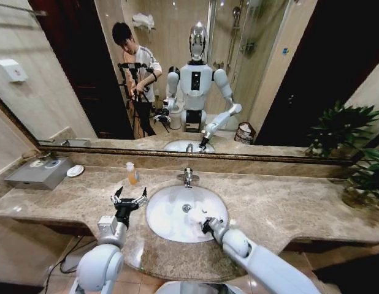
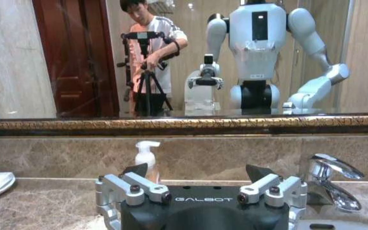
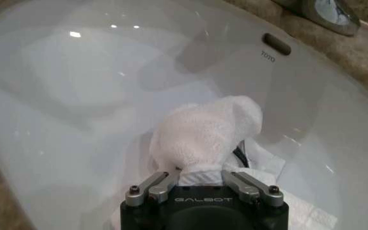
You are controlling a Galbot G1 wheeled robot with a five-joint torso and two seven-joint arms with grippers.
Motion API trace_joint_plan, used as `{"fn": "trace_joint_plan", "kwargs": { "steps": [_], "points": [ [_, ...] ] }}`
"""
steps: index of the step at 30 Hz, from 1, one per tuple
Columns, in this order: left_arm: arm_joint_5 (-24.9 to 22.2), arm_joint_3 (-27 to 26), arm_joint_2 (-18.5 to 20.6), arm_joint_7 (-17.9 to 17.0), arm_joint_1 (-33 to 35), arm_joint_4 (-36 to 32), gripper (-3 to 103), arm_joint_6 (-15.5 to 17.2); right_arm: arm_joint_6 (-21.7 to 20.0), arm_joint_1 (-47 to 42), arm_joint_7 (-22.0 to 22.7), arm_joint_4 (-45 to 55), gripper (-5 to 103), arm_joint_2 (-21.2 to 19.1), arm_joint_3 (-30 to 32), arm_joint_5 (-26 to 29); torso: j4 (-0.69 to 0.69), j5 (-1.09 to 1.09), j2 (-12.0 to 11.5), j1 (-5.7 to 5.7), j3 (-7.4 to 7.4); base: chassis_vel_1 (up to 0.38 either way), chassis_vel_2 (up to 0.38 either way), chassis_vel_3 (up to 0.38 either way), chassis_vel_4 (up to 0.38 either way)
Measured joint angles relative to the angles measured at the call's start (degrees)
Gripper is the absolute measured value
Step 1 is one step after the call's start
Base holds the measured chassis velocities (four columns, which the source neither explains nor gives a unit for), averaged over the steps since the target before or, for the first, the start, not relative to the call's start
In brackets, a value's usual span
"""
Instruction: Pick up the towel from the sink counter and wipe the mirror surface.
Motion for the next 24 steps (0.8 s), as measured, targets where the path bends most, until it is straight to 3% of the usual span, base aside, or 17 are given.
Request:
{"fn": "trace_joint_plan", "kwargs": {
  "steps": [11,24],
  "points": [
    [0.0,0.0,0.0,0.0,0.0,0.0,100,0.0,-0.9,8.2,0.9,-8.4,12,4.7,3.4,0.7,0.04,0.01,0.0,0.01,0.01,0.0,0.0,0.0,0.0],
    [0.0,0.0,0.0,0.0,0.0,0.0,100,0.0,1.0,0.5,0.2,-1.1,12,0.4,0.8,-1.2,0.01,0.01,0.0,0.0,0.0,0.0,0.0,0.0,0.0]
  ]
}}
